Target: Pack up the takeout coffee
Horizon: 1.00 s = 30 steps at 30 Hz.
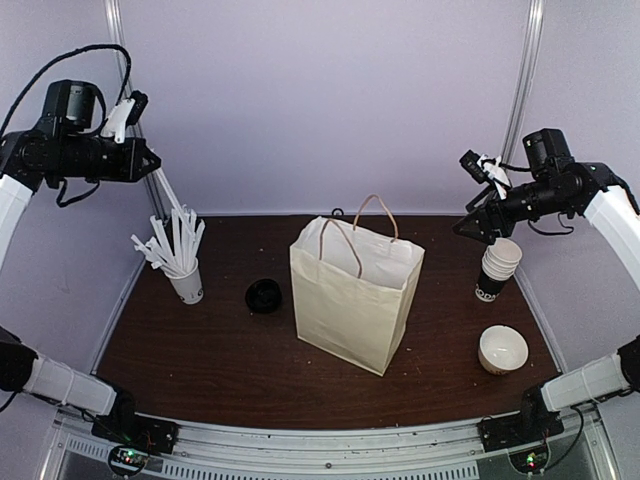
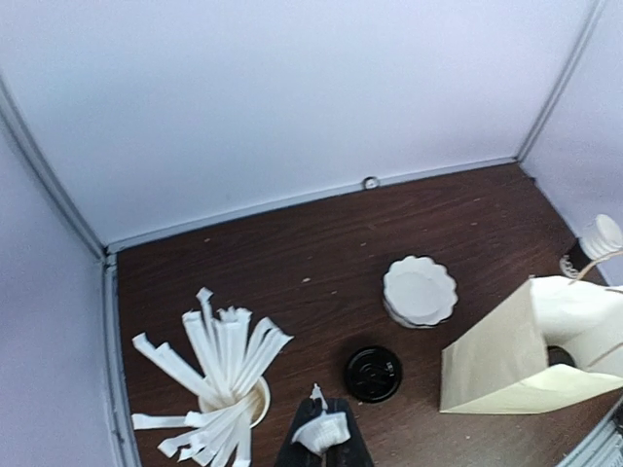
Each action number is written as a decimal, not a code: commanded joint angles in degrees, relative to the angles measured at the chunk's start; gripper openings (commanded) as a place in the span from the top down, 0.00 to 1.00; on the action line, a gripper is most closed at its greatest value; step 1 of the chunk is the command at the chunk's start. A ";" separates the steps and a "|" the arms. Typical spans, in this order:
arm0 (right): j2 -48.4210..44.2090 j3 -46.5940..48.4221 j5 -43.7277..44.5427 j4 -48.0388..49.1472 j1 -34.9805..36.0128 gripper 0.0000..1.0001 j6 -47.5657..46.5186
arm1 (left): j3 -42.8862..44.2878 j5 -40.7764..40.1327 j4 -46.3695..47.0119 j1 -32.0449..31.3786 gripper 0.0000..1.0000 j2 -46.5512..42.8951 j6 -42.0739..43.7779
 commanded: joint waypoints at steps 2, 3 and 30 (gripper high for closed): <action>0.09 1.10 -1.06 -0.08 -0.26 0.15 -0.01 | 1.42 21.05 10.27 -0.50 1.00 -0.84 -1.73; 0.09 1.06 -1.06 -0.11 -0.26 0.15 -0.01 | 1.33 24.22 12.53 -0.94 1.00 -0.86 -2.75; -2.27 -0.59 0.52 -0.20 -0.22 0.14 -0.53 | 3.90 14.56 20.99 -29.60 1.00 20.64 3.78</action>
